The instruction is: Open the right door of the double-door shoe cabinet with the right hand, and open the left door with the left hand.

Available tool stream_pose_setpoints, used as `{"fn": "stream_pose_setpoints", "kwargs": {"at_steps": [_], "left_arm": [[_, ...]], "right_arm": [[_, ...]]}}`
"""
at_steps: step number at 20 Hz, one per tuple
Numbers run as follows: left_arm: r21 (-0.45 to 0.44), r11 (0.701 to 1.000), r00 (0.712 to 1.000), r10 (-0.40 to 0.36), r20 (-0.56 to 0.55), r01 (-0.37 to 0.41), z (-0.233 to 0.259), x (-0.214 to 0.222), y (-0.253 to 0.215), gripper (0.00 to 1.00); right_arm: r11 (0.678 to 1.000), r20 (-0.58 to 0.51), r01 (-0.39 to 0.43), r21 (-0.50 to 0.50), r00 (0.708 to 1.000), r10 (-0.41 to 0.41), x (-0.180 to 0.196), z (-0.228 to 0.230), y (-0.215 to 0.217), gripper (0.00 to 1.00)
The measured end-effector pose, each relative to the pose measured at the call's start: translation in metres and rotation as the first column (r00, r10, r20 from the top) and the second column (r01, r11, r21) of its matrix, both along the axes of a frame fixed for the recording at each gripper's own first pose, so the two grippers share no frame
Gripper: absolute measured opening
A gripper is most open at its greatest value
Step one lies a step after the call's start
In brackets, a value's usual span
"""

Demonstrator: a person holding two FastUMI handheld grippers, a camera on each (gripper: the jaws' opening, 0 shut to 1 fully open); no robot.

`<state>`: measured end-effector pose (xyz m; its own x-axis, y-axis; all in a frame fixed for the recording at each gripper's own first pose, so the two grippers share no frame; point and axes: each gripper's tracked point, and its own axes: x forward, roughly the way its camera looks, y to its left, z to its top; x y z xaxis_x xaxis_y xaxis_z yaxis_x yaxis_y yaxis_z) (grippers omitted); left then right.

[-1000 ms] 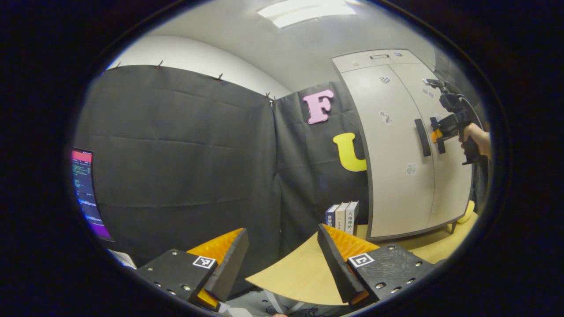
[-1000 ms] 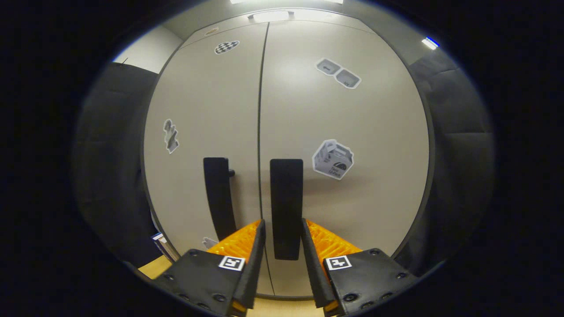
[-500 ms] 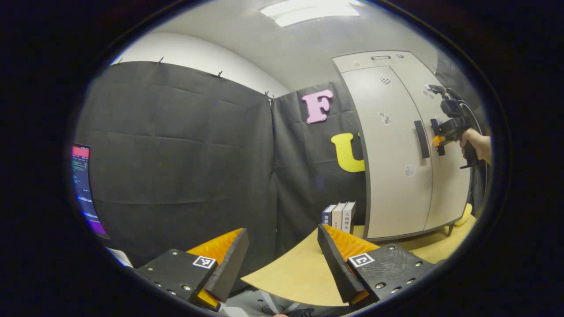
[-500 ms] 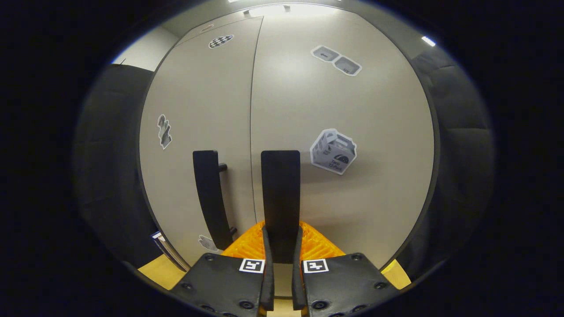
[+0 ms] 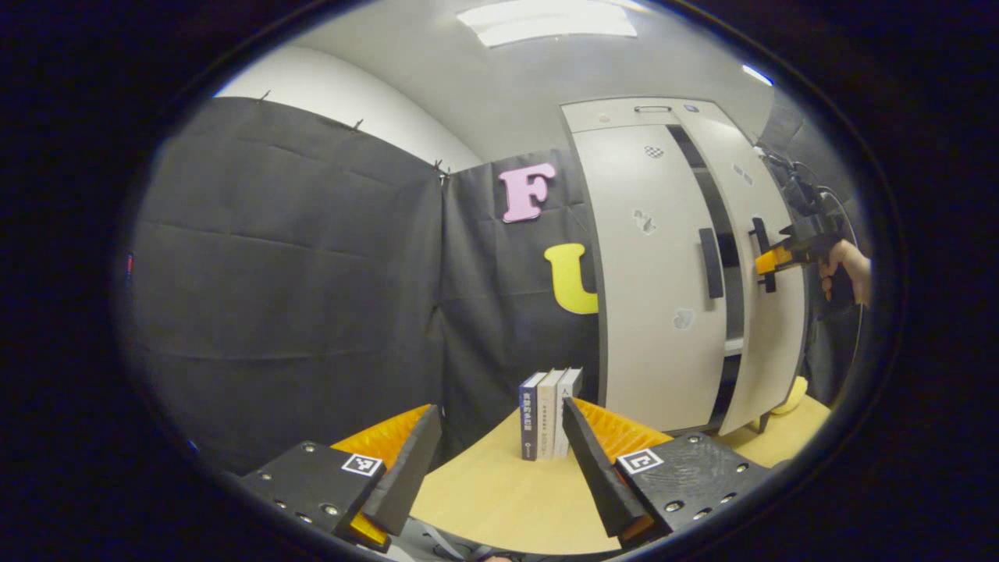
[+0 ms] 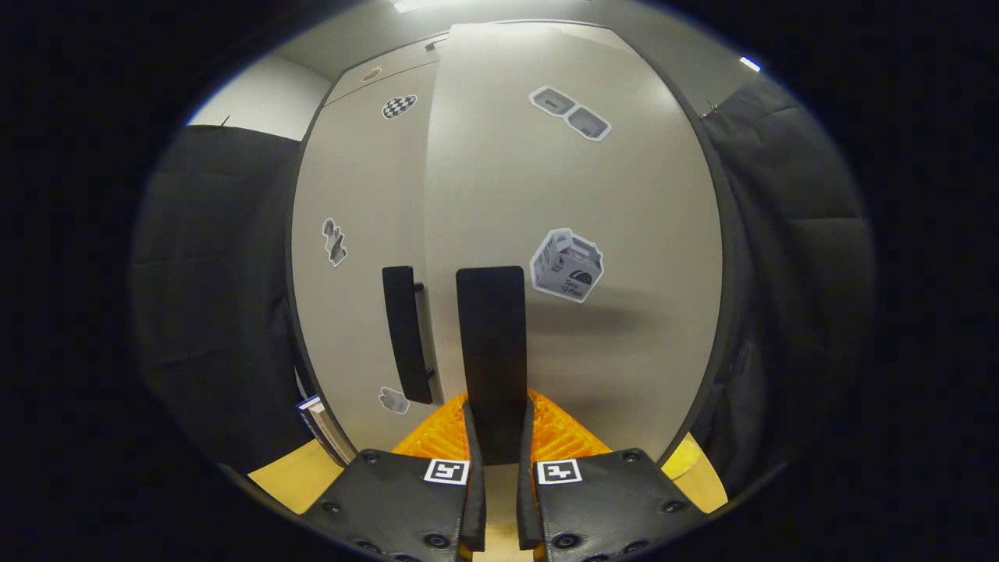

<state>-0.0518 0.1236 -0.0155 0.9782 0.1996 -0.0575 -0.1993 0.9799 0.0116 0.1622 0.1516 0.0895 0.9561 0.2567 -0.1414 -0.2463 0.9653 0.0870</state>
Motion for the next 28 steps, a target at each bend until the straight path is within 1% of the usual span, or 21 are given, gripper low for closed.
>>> {"fn": "stream_pose_setpoints", "kwargs": {"at_steps": [1,2,3,4,7,10,12,14,15,16,19,24,28], "left_arm": [[0.0,1.0,1.0,-0.024,0.002,0.024,0.001,0.004,-0.009,0.94],[-0.002,0.999,0.999,-0.048,0.0,0.048,0.003,0.008,-0.018,0.94],[-0.001,0.998,0.998,-0.07,-0.001,0.07,0.003,0.011,-0.026,0.94],[0.002,0.996,0.996,-0.087,-0.002,0.087,0.005,0.013,-0.035,0.94],[0.016,0.991,0.991,-0.13,0.01,0.13,0.01,0.012,-0.057,0.94],[0.019,0.986,0.986,-0.169,0.001,0.169,0.009,0.014,-0.078,0.94],[0.018,0.982,0.983,-0.186,0.0,0.186,0.008,0.017,-0.089,0.94],[0.013,0.979,0.979,-0.203,0.001,0.203,0.008,0.021,-0.1,0.94],[0.008,0.978,0.978,-0.21,-0.001,0.21,0.007,0.023,-0.105,0.94],[0.001,0.976,0.976,-0.218,-0.004,0.218,0.005,0.025,-0.11,0.93],[-0.016,0.97,0.97,-0.244,-0.016,0.244,0.001,0.029,-0.127,0.94],[-0.034,0.964,0.963,-0.264,-0.05,0.263,-0.01,0.031,-0.144,0.94],[-0.033,0.964,0.962,-0.264,-0.064,0.262,-0.013,0.033,-0.147,0.94]], "right_arm": [[1.0,-0.002,-0.009,0.001,1.0,0.009,-0.005,0.0,-0.003,0.18],[1.0,-0.003,-0.019,0.001,1.0,0.019,-0.012,-0.001,-0.006,0.14],[1.0,-0.005,-0.029,0.008,1.0,0.029,-0.017,-0.002,-0.01,0.18],[0.999,-0.007,-0.036,0.02,0.999,0.037,-0.024,-0.003,-0.014,0.14],[0.998,-0.011,-0.049,0.032,0.999,0.049,-0.04,-0.002,-0.028,0.14],[0.997,-0.012,-0.058,0.057,0.998,0.058,-0.061,-0.001,-0.054,0.14],[0.994,-0.019,-0.063,0.085,0.998,0.064,-0.07,-0.002,-0.069,0.14],[0.994,-0.027,-0.06,0.093,0.998,0.063,-0.079,-0.003,-0.085,0.14],[0.994,-0.028,-0.057,0.089,0.998,0.06,-0.082,-0.004,-0.092,0.14],[0.995,-0.03,-0.054,0.082,0.998,0.057,-0.086,-0.004,-0.1,0.17],[0.997,-0.033,-0.049,0.057,0.998,0.051,-0.09,-0.004,-0.117,0.17],[0.997,-0.026,-0.043,0.071,0.999,0.045,-0.098,-0.004,-0.141,0.16],[0.997,-0.015,-0.033,0.073,0.999,0.035,-0.098,-0.005,-0.152,0.16]]}}
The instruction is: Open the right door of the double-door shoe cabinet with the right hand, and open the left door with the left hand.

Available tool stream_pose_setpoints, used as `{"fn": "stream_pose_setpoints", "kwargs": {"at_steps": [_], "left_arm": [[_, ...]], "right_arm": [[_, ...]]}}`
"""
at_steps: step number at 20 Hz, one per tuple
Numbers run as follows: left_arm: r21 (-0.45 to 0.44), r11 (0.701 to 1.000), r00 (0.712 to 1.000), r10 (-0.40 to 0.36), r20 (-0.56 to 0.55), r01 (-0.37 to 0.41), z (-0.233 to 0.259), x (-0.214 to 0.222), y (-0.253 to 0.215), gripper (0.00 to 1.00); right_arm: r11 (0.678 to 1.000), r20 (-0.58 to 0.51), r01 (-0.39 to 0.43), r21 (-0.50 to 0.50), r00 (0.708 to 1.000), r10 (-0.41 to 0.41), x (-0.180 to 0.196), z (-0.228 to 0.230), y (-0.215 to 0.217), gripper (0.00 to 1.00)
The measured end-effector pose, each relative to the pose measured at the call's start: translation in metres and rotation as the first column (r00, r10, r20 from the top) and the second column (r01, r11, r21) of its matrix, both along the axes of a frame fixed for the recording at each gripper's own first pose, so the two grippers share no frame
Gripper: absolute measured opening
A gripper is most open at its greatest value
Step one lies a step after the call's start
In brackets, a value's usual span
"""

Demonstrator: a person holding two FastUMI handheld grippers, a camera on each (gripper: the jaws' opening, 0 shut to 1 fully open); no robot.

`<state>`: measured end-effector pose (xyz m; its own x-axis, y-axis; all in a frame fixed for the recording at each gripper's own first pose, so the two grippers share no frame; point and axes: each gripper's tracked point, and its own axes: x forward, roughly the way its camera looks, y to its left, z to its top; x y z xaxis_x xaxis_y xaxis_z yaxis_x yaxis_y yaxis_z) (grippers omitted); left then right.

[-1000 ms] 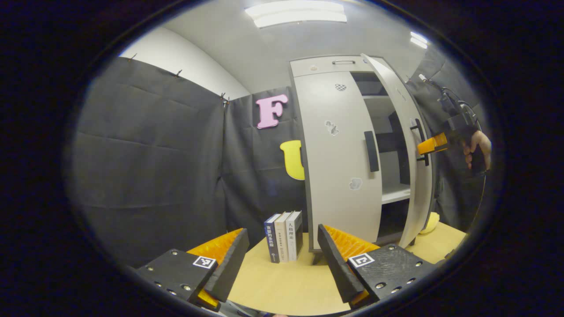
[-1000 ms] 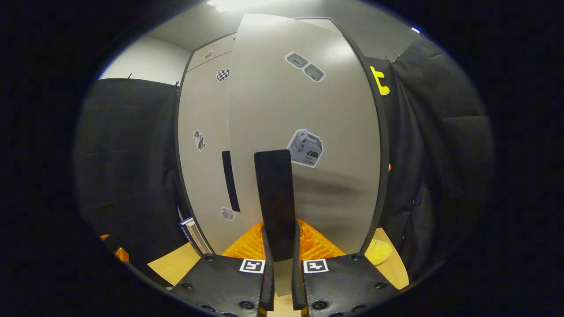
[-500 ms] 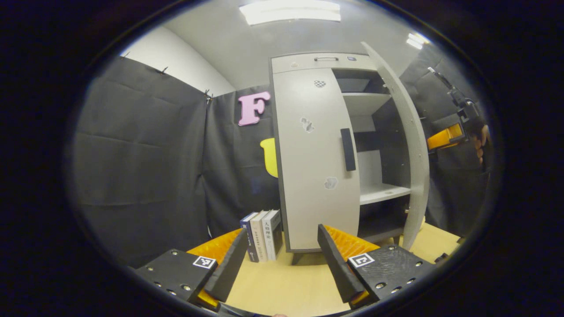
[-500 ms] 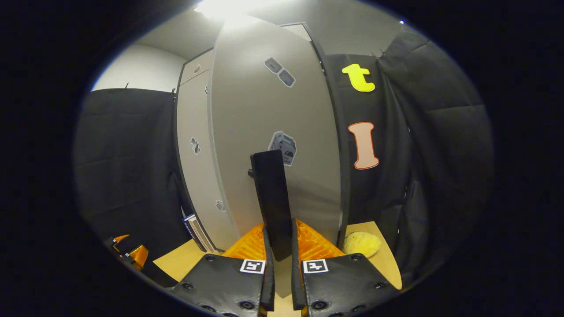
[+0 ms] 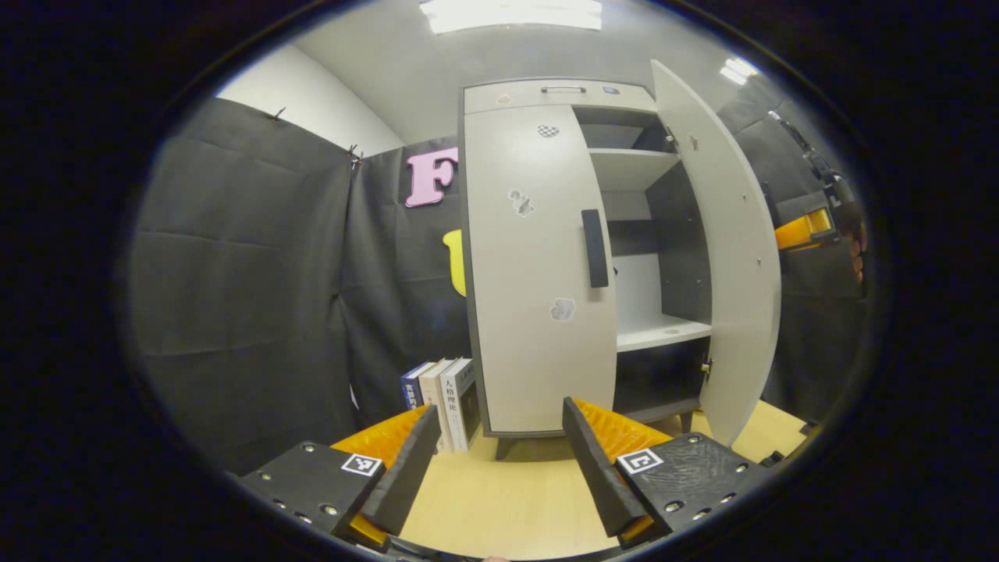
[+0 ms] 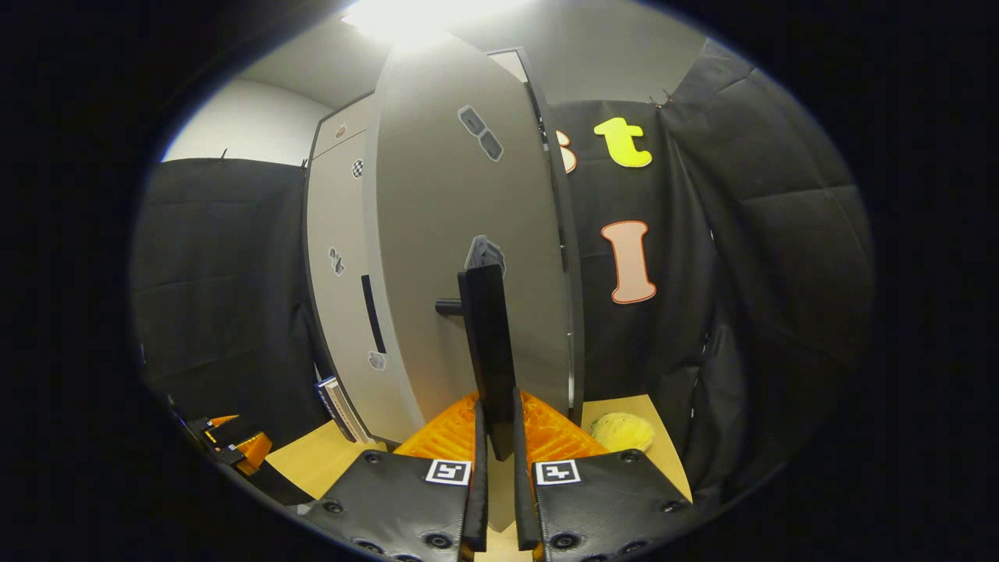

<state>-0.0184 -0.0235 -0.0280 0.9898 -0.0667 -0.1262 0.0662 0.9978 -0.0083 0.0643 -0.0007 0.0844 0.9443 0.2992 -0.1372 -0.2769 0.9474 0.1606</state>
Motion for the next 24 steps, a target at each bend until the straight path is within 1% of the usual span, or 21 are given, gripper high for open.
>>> {"fn": "stream_pose_setpoints", "kwargs": {"at_steps": [4,7,8,9,10,11,13,15,16,19,20,21,24], "left_arm": [[-0.011,1.0,1.0,0.003,-0.008,-0.003,0.003,0.0,-0.005,0.93],[-0.005,1.0,1.0,0.009,-0.008,-0.009,0.006,-0.001,-0.006,0.93],[-0.004,1.0,1.0,0.012,-0.007,-0.012,0.007,-0.001,-0.007,0.94],[-0.003,1.0,1.0,0.01,-0.006,-0.01,0.008,-0.002,-0.009,0.94],[0.0,1.0,1.0,0.008,-0.003,-0.008,0.01,-0.002,-0.011,0.93],[0.006,1.0,1.0,0.007,-0.001,-0.007,0.011,-0.003,-0.011,0.93],[0.016,1.0,1.0,0.0,0.001,0.0,0.013,0.0,-0.016,0.93],[0.014,1.0,1.0,-0.017,0.0,0.017,0.018,0.006,-0.025,0.93],[0.01,1.0,1.0,-0.028,0.001,0.028,0.022,0.012,-0.031,0.94],[-0.019,0.996,0.997,-0.082,0.009,0.082,0.041,0.032,-0.053,0.94],[-0.038,0.994,0.995,-0.098,0.013,0.098,0.048,0.04,-0.061,0.94],[-0.059,0.992,0.993,-0.113,0.018,0.114,0.057,0.047,-0.068,0.94],[-0.105,0.983,0.988,-0.15,0.031,0.153,0.075,0.077,-0.09,0.94]], "right_arm": [[0.999,0.002,0.032,0.016,0.999,-0.032,-0.001,0.0,-0.02,0.16],[0.996,0.003,0.092,0.014,0.996,-0.092,0.002,-0.003,-0.041,0.15],[0.993,0.008,0.116,0.009,0.993,-0.116,-0.002,-0.002,-0.055,0.05],[0.99,0.011,0.14,-0.001,0.99,-0.14,-0.001,-0.002,-0.064,0.19],[0.986,0.017,0.164,-0.017,0.986,-0.163,0.001,-0.002,-0.072,0.09],[0.984,0.021,0.173,-0.03,0.985,-0.172,0.0,-0.002,-0.078,0.1],[0.989,0.024,0.149,-0.012,0.989,-0.149,-0.007,0.001,-0.078,0.1],[0.988,0.037,0.153,-0.008,0.988,-0.152,-0.011,0.001,-0.083,0.1],[0.99,0.045,0.142,-0.001,0.989,-0.141,-0.016,0.0,-0.084,0.19],[0.984,0.056,0.178,-0.002,0.983,-0.177,-0.036,-0.003,-0.104,0.41],[0.98,0.062,0.197,0.0,0.978,-0.197,-0.044,-0.003,-0.112,0.54],[0.976,0.072,0.219,-0.002,0.973,-0.218,-0.051,-0.004,-0.123,0.59],[0.949,0.102,0.311,-0.04,0.947,-0.306,-0.068,-0.008,-0.16,0.97]]}}
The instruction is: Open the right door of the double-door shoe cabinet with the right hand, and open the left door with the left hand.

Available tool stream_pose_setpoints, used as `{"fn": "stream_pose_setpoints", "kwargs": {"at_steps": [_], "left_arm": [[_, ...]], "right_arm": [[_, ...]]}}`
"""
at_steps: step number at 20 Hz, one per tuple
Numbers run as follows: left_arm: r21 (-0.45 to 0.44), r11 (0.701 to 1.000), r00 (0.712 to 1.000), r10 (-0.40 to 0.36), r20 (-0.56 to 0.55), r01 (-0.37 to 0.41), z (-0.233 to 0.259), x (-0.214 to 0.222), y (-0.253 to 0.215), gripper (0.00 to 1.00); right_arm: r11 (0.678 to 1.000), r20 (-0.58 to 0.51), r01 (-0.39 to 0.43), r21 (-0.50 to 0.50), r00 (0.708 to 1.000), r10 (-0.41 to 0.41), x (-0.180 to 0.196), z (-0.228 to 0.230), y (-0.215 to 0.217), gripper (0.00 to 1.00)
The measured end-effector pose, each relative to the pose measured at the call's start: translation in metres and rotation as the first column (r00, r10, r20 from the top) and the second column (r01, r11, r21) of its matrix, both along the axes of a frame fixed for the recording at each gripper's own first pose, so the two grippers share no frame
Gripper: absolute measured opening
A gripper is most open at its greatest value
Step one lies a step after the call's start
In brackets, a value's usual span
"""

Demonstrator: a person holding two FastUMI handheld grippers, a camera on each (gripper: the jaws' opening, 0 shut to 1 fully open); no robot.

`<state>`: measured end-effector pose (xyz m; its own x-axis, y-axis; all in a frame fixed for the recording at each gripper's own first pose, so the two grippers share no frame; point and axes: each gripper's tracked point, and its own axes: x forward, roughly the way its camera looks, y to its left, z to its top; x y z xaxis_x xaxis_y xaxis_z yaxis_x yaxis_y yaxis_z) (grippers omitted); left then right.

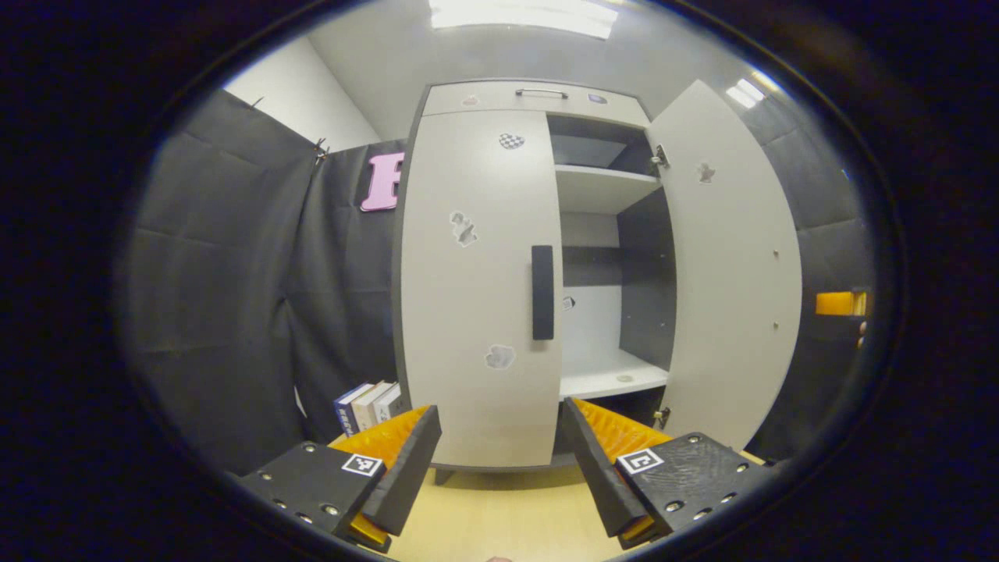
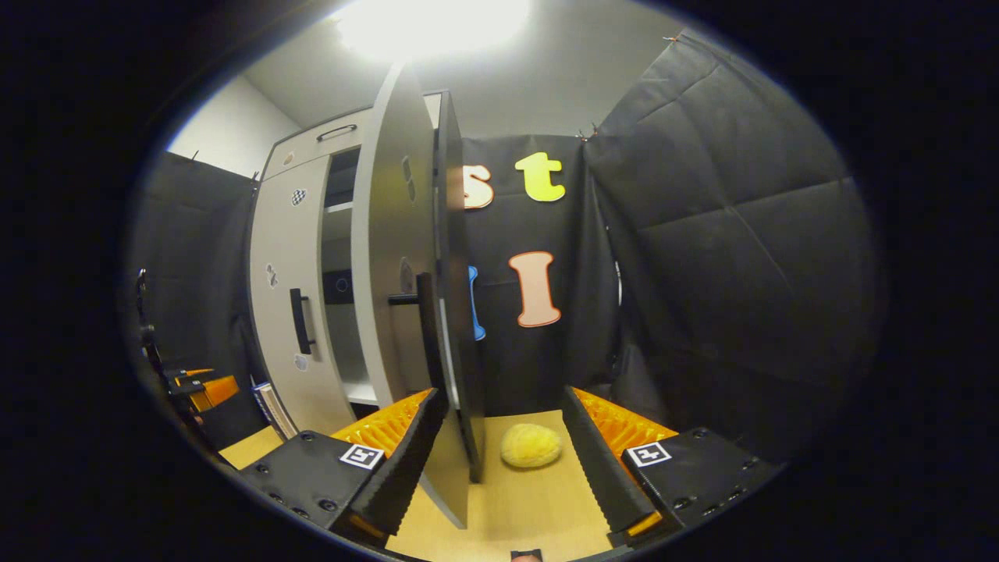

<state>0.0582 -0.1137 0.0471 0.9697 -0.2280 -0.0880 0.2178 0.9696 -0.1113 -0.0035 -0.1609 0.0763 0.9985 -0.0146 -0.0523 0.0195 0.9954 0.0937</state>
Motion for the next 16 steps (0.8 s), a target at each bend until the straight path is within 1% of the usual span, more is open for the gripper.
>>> {"fn": "stream_pose_setpoints", "kwargs": {"at_steps": [2,4,5,8,9,10,11,12,13,14,15,16], "left_arm": [[-0.006,1.0,1.0,-0.012,0.02,0.012,0.013,0.023,-0.009,0.93],[-0.012,1.0,0.999,-0.023,0.039,0.024,0.027,0.048,-0.019,0.94],[-0.023,0.999,0.999,-0.032,0.041,0.033,0.031,0.061,-0.026,0.94],[-0.051,0.997,0.998,-0.05,0.049,0.053,0.043,0.095,-0.044,0.94],[-0.046,0.997,0.997,-0.051,0.051,0.054,0.046,0.107,-0.049,0.93],[-0.041,0.997,0.997,-0.056,0.061,0.059,0.05,0.119,-0.055,0.93],[-0.03,0.998,0.996,-0.059,0.065,0.061,0.051,0.128,-0.06,0.93],[-0.018,0.998,0.996,-0.062,0.065,0.063,0.051,0.137,-0.065,0.93],[-0.006,0.998,0.996,-0.064,0.065,0.064,0.051,0.146,-0.069,0.94],[0.004,0.998,0.996,-0.059,0.062,0.059,0.051,0.153,-0.07,0.94],[0.008,0.999,0.997,-0.052,0.058,0.051,0.049,0.161,-0.071,0.94],[0.006,0.999,0.998,-0.044,0.048,0.044,0.046,0.167,-0.071,0.94]], "right_arm": [[0.999,-0.009,0.04,-0.026,0.999,-0.041,-0.01,-0.005,-0.019,0.97],[0.998,-0.024,0.059,-0.032,0.998,-0.06,-0.017,-0.01,-0.032,0.97],[0.997,-0.036,0.068,-0.033,0.997,-0.069,-0.021,-0.016,-0.038,0.92],[0.995,-0.076,0.097,-0.032,0.992,-0.099,-0.026,-0.031,-0.053,0.92],[0.993,-0.083,0.11,-0.032,0.99,-0.112,-0.026,-0.035,-0.058,0.97],[0.993,-0.09,0.118,-0.031,0.989,-0.121,-0.026,-0.039,-0.06,0.92],[0.992,-0.097,0.123,-0.03,0.987,-0.125,-0.027,-0.043,-0.063,0.97],[0.992,-0.103,0.126,-0.03,0.986,-0.129,-0.027,-0.045,-0.064,0.97],[0.991,-0.109,0.13,-0.033,0.985,-0.133,-0.027,-0.047,-0.066,0.97],[0.991,-0.115,0.132,-0.037,0.984,-0.135,-0.027,-0.052,-0.067,0.92],[0.99,-0.12,0.133,-0.04,0.983,-0.137,-0.027,-0.054,-0.067,0.97],[0.99,-0.126,0.135,-0.043,0.982,-0.14,-0.027,-0.057,-0.068,0.92]]}}
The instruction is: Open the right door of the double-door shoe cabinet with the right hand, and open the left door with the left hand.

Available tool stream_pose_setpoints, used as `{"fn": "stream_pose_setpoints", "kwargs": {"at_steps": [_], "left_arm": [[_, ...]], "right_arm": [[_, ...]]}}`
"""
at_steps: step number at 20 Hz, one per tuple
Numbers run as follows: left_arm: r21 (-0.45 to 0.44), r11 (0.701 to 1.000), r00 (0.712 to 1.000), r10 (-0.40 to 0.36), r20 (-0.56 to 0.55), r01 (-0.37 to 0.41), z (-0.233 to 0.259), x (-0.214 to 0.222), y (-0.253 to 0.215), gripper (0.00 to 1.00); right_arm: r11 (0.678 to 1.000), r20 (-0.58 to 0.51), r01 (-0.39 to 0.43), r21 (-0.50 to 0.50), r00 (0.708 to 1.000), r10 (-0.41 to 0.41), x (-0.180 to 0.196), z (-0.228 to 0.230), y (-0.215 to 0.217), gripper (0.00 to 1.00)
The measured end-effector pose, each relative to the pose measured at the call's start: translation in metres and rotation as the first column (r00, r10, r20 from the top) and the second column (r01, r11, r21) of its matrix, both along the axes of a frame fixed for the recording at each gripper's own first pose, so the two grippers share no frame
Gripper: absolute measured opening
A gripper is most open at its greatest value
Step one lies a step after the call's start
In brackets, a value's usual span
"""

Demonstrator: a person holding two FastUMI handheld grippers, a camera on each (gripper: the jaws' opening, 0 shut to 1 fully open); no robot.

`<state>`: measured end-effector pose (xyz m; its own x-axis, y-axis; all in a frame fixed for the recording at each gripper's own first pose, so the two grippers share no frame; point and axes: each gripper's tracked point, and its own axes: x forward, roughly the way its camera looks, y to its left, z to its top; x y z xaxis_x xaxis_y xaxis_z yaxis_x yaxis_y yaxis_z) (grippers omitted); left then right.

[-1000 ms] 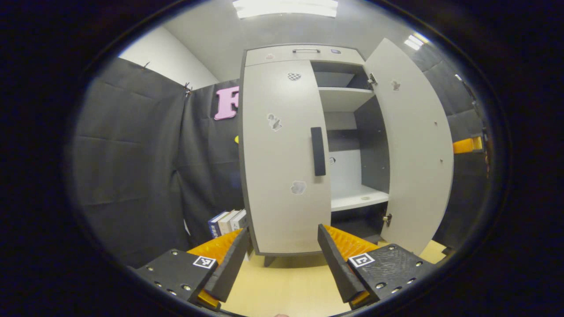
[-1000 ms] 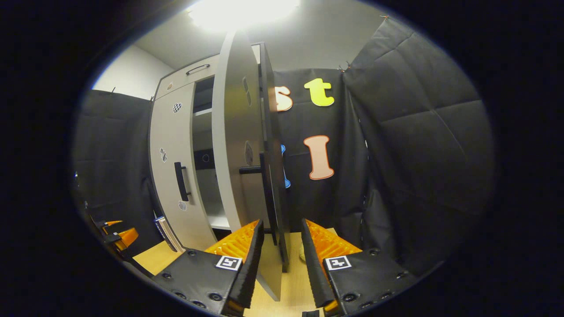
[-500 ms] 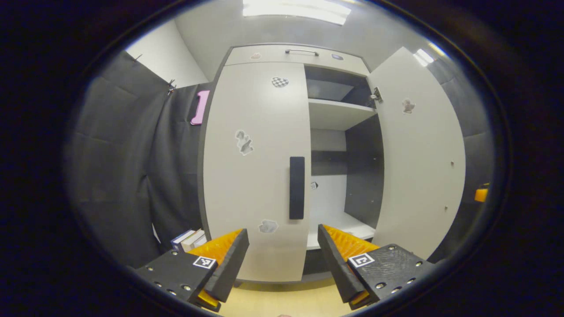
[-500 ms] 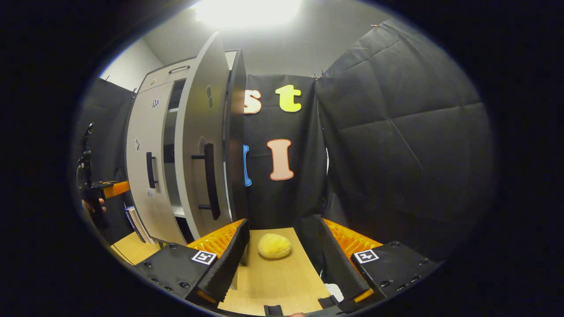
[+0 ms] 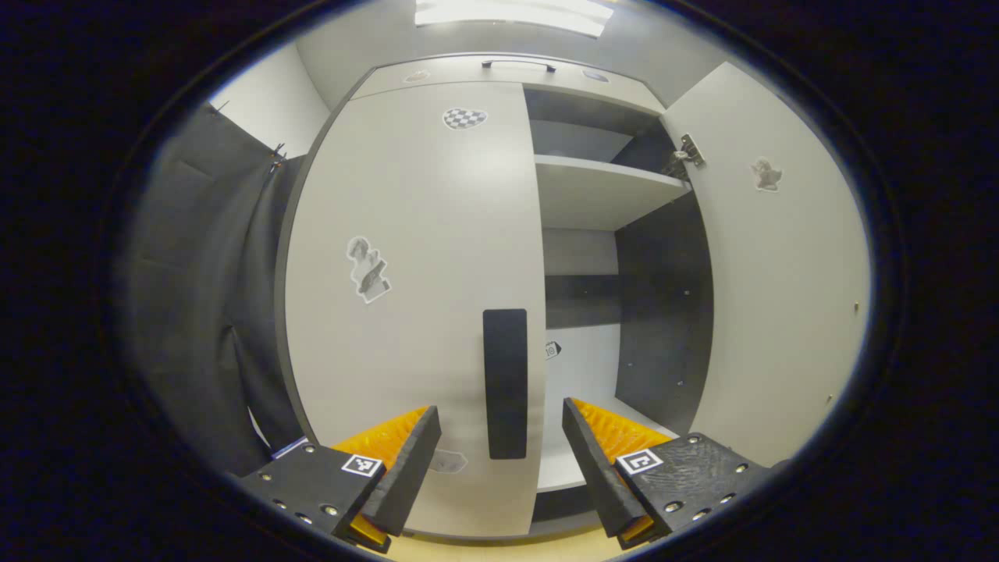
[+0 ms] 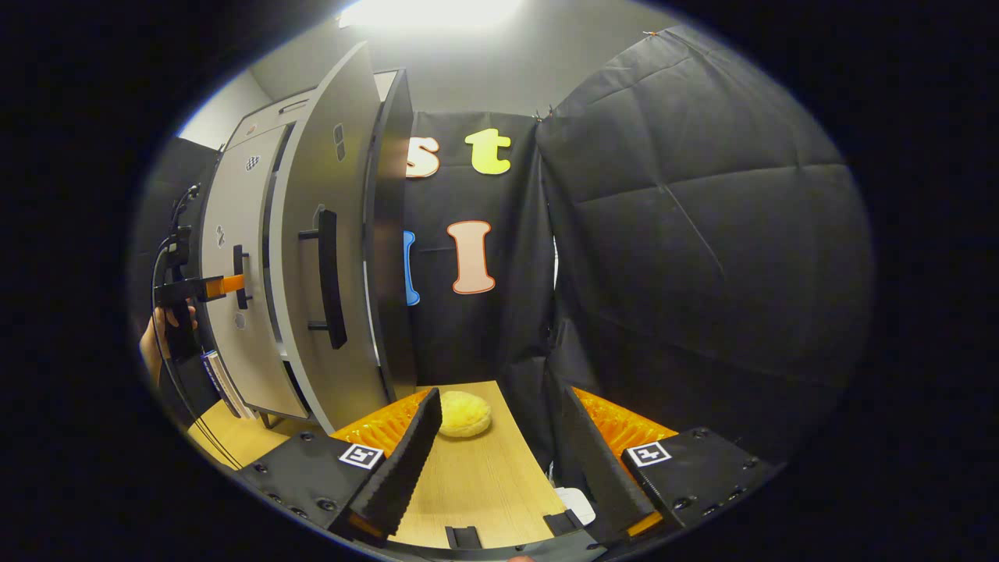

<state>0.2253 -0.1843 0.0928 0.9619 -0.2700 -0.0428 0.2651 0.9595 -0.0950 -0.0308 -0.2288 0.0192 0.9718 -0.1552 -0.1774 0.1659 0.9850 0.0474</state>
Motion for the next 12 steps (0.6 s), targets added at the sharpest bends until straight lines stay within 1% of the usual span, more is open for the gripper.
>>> {"fn": "stream_pose_setpoints", "kwargs": {"at_steps": [1,2,3,5,6,7,8,9,10,11,12], "left_arm": [[-0.009,1.0,1.0,0.003,-0.013,-0.003,-0.003,0.007,-0.001,0.94],[-0.023,1.0,1.0,0.002,-0.027,-0.002,-0.006,0.011,-0.001,0.94],[-0.039,0.999,0.999,0.005,-0.036,-0.006,-0.009,0.016,-0.001,0.94],[-0.071,0.997,0.998,0.01,-0.057,-0.014,-0.013,0.024,-0.001,0.67],[-0.083,0.997,0.997,-0.002,-0.074,-0.004,-0.017,0.026,-0.003,0.66],[-0.11,0.993,0.996,-0.041,-0.075,0.033,-0.017,0.026,-0.012,0.66],[-0.114,0.993,0.996,-0.047,-0.073,0.039,-0.015,0.026,-0.015,0.51],[-0.076,0.996,0.997,-0.042,-0.07,0.036,-0.015,0.028,-0.015,0.36],[-0.032,0.999,0.997,-0.034,-0.064,0.032,-0.014,0.028,-0.017,0.35],[0.002,1.0,0.998,-0.027,-0.06,0.027,-0.015,0.028,-0.017,0.33],[0.016,1.0,0.998,-0.017,-0.057,0.018,-0.015,0.028,-0.017,0.33]], "right_arm": [[1.0,-0.006,0.002,-0.001,1.0,-0.002,0.0,-0.003,-0.001,0.97],[1.0,-0.011,0.002,0.0,1.0,-0.002,0.001,-0.005,-0.002,0.92],[1.0,-0.015,0.005,0.004,1.0,-0.005,0.001,-0.008,-0.002,0.97],[1.0,-0.027,0.008,0.015,1.0,-0.008,0.002,-0.012,-0.003,0.97],[1.0,-0.029,0.007,0.022,1.0,-0.006,0.003,-0.013,-0.002,0.97],[1.0,-0.028,0.004,0.025,1.0,-0.003,0.004,-0.014,-0.001,0.97],[1.0,-0.028,0.002,0.023,1.0,-0.001,0.006,-0.013,0.0,0.97],[1.0,-0.029,0.002,0.018,1.0,-0.001,0.007,-0.014,0.001,0.97],[1.0,-0.034,0.003,0.013,0.999,-0.003,0.008,-0.017,-0.001,0.97],[1.0,-0.04,0.001,0.01,0.999,-0.001,0.009,-0.02,0.001,0.92],[1.0,-0.047,0.0,0.01,0.999,0.001,0.009,-0.021,0.002,0.92]]}}
